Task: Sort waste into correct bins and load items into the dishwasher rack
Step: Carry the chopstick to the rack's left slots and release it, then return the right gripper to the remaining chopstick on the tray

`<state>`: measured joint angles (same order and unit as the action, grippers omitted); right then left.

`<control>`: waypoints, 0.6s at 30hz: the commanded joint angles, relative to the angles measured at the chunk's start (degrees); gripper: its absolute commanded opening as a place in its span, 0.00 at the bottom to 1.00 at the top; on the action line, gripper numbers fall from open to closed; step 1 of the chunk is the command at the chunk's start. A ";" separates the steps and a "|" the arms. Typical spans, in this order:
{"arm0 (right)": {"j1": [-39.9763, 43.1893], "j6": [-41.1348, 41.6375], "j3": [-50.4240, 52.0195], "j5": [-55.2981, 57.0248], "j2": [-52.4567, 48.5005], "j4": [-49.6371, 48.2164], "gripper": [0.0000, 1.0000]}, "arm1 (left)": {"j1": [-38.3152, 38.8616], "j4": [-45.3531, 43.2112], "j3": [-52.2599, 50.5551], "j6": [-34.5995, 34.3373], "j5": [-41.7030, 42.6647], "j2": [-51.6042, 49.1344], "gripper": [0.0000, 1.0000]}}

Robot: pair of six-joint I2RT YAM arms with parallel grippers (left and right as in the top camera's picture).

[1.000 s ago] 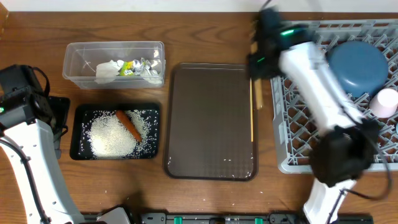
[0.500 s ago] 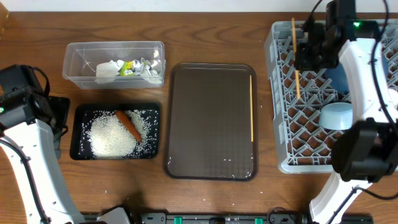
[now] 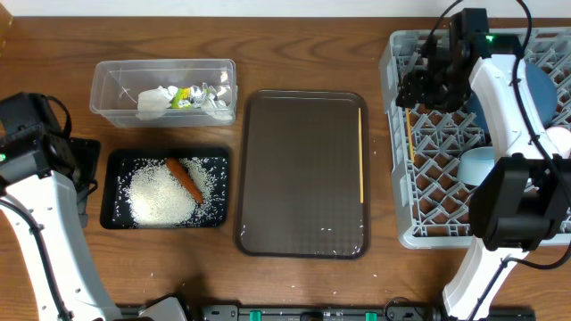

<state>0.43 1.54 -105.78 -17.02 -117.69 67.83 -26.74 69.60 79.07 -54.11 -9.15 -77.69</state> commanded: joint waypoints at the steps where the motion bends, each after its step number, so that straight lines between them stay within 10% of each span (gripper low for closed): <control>1: -2.36 1.66 -0.02 -5.64 4.48 1.01 0.67 | -0.24 0.22 0.39 0.50 -0.31 -0.28 0.99; 18: -26.56 25.81 5.97 20.00 4.07 0.13 0.69 | -0.24 0.22 0.39 0.50 -0.28 -0.28 0.99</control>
<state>-24.64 20.97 -102.65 -1.61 -110.34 69.01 -26.74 69.60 79.07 -54.11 -9.15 -77.69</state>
